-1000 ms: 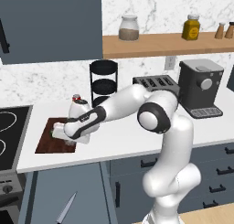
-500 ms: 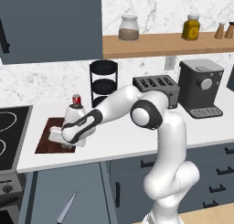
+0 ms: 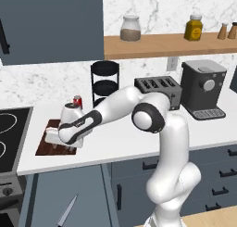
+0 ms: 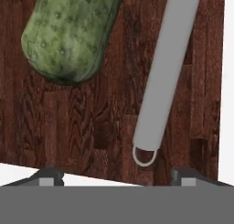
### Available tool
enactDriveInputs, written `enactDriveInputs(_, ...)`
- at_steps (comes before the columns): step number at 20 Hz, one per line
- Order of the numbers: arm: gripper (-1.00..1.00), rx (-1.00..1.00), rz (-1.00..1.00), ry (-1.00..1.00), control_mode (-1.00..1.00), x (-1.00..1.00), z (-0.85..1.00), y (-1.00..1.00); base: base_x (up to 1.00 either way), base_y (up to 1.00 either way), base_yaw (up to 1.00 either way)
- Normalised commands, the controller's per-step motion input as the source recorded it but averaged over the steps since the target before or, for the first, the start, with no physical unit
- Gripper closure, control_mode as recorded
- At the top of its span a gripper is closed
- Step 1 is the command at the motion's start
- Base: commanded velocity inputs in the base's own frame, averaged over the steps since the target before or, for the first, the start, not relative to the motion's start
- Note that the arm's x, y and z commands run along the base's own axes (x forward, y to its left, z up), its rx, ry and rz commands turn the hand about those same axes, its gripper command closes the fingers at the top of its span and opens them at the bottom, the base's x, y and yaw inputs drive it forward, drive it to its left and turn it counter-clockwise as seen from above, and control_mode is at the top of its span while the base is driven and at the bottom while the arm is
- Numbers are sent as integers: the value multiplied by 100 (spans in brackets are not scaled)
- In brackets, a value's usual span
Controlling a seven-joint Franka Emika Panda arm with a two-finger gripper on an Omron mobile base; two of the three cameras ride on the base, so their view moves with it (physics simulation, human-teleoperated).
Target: Place the appropriate cutting tool for cutting the cucumber skin on the cutting board.
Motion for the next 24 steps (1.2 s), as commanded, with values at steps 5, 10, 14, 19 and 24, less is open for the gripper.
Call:
enactDriveInputs(5,-100,0,0,0,-100,-49,30,0,0,0,0)
enactDriveInputs(10,-100,0,0,0,-100,-44,37,-12,0,0,0)
enactDriveInputs(14,-100,0,0,0,-100,-42,42,-31,0,0,0)
enactDriveInputs(19,-100,0,0,0,-100,-35,35,-50,0,0,0)
enactDriveInputs(24,-100,0,0,-1,-100,-28,36,-64,0,0,0)
